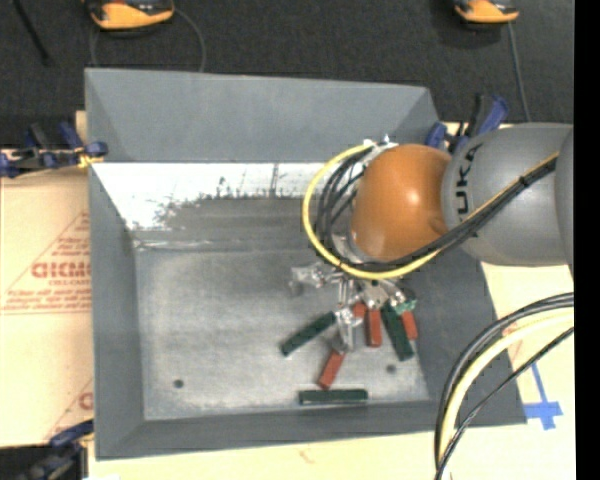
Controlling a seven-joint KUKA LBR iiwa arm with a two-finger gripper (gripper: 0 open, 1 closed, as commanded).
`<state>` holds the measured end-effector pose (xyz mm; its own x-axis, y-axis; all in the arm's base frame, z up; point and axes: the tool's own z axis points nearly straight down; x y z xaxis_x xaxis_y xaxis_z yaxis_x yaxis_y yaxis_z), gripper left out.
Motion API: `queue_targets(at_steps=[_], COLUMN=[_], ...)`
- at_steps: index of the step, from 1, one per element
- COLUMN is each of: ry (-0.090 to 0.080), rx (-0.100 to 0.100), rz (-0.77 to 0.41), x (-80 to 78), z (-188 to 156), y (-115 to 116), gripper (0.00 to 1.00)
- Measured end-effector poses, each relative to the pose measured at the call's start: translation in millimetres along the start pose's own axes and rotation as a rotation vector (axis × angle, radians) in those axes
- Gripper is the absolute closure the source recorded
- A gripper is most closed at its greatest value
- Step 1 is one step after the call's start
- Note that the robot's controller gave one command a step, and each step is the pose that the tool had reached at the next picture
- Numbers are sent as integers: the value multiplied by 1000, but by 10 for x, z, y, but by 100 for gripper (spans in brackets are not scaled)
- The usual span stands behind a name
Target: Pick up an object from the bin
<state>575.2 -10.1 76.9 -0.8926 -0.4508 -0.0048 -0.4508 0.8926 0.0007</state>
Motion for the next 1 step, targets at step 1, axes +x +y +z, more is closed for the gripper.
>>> queue_targets(at_steps=[1], ry=[1], rx=[0], rz=[1], x=[4], z=[5], y=[0], gripper=[100])
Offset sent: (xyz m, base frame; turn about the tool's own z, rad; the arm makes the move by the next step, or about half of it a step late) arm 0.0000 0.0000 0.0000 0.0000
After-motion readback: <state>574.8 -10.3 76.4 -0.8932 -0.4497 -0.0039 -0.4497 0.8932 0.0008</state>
